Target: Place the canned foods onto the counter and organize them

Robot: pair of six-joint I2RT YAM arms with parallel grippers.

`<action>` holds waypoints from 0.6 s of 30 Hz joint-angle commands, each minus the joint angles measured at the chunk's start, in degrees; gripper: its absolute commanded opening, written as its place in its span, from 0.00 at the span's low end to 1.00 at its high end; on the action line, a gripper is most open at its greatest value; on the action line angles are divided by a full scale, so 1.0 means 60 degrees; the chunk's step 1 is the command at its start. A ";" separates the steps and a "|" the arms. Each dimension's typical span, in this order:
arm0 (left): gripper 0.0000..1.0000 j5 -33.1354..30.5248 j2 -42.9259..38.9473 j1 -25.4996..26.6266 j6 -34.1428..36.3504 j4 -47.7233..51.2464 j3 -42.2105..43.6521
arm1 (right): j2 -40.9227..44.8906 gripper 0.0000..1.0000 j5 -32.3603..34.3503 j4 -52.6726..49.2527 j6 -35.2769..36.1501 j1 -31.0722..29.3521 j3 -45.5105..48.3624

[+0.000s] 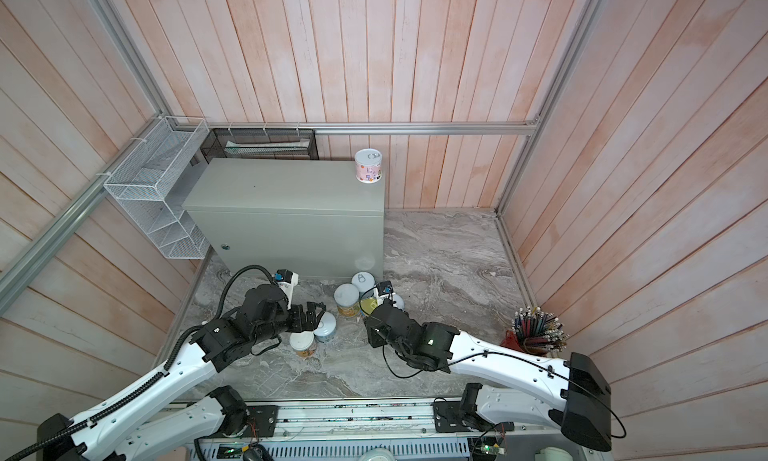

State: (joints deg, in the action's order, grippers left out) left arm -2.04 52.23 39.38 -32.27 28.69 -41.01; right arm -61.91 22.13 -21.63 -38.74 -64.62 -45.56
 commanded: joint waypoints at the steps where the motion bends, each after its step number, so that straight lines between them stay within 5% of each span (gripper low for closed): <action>1: 1.00 -0.0304 -0.0143 -0.0066 0.0193 -0.0043 0.0127 | 0.0606 0.28 0.0489 -0.0080 0.0190 0.0072 -0.1063; 18: 1.00 -0.0276 -0.0319 -0.0064 0.0050 -0.0114 0.0083 | 0.0461 0.24 0.0675 -0.0511 0.2190 0.0924 -0.4702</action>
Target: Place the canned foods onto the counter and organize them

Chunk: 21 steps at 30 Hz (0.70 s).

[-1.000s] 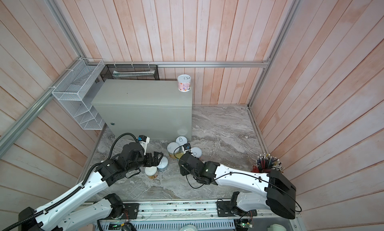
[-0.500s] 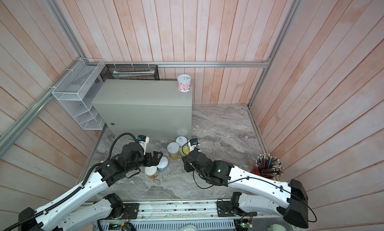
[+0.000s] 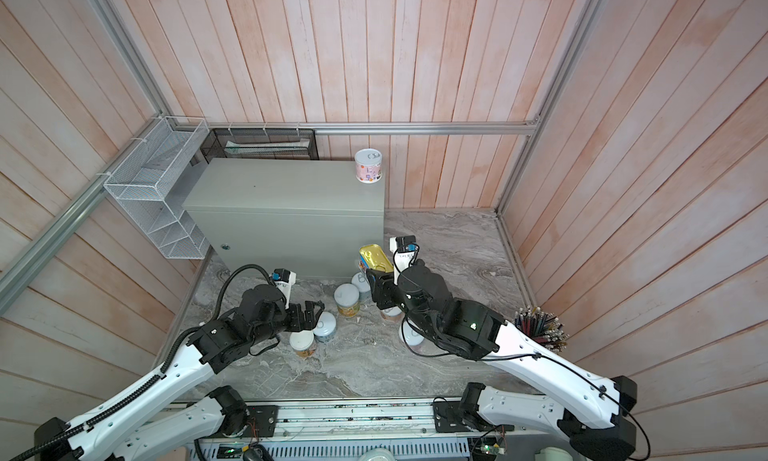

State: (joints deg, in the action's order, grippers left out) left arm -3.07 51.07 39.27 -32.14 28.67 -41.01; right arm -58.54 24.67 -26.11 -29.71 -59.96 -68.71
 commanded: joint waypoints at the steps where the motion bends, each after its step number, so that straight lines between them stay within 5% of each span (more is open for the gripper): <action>1: 1.00 -0.0103 -0.0132 -0.0048 0.0026 -0.0119 0.0075 | -0.0176 0.24 0.0252 0.0242 0.0830 0.0150 -0.1062; 21: 1.00 -0.0196 -0.0593 -0.0053 0.0023 -0.0146 0.0254 | -0.3126 0.25 -0.0288 0.0248 0.3689 0.0918 -0.5775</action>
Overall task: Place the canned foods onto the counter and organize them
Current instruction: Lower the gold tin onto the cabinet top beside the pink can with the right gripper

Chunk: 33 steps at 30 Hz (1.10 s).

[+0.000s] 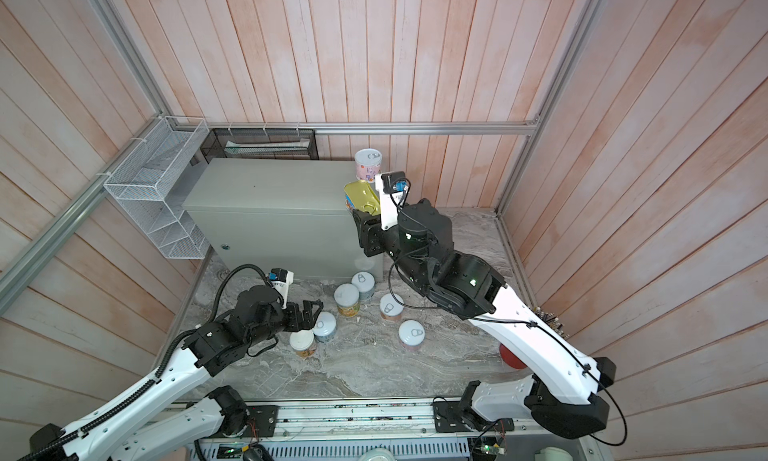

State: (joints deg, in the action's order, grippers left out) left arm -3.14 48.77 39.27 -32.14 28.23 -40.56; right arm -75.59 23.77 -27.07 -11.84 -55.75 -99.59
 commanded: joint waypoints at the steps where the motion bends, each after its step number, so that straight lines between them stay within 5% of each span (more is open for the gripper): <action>1: 1.00 -0.0244 -0.0276 -0.0051 0.0010 0.0005 0.0182 | -0.0500 0.25 -0.0282 0.0357 0.0742 0.0325 -0.0866; 20: 1.00 -0.0649 -0.0990 -0.0055 -0.0210 0.0563 0.0274 | -0.4002 0.25 -0.1585 -0.0531 0.1421 0.1931 -0.4571; 33: 1.00 -0.0744 -0.0814 -0.0046 -0.0210 0.0619 0.0146 | -0.4184 0.26 -0.2096 0.0416 0.1517 0.2695 -0.3496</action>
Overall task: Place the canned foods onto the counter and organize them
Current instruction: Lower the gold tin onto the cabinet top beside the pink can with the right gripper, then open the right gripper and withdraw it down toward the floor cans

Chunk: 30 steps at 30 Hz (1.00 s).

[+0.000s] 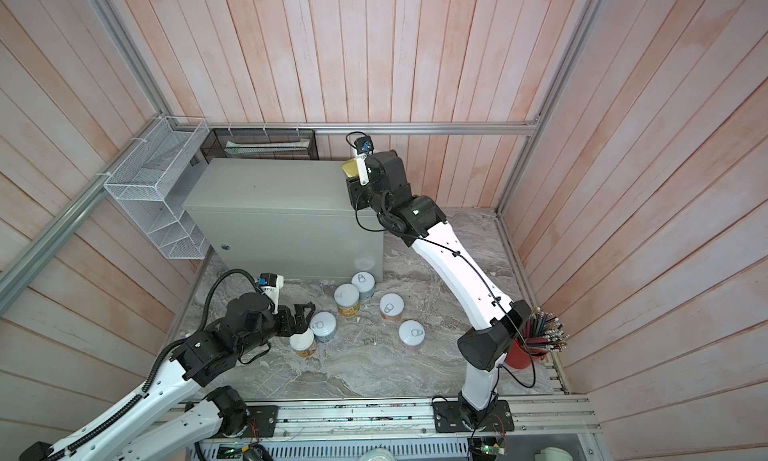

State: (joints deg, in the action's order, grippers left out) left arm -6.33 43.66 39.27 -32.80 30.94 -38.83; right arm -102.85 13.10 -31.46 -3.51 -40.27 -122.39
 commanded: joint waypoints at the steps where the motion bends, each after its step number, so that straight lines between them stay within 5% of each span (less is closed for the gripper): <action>1: 1.00 -0.0217 0.0060 -0.0049 -0.0079 0.0188 -0.0175 | 0.0387 0.27 -0.0405 0.1255 0.0123 0.0174 0.0450; 12: 1.00 -0.0209 0.0123 -0.0054 -0.0130 0.0241 -0.0259 | 0.0486 0.32 -0.0782 0.1583 -0.0246 0.0702 0.1133; 19: 1.00 -0.0176 0.0130 -0.0055 -0.0157 0.0278 -0.0298 | 0.0642 0.74 -0.1542 0.1611 -0.0495 0.0872 0.1274; 30: 1.00 -0.0038 0.0092 -0.0053 -0.0218 0.0337 -0.0357 | 0.1568 0.83 -0.2679 0.1904 -0.0964 0.0877 0.1582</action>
State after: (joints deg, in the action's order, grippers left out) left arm -6.39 44.47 39.27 -33.63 32.23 -39.16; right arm -96.12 -0.36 -21.67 -7.64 -34.98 -113.91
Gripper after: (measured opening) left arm 0.998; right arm 0.824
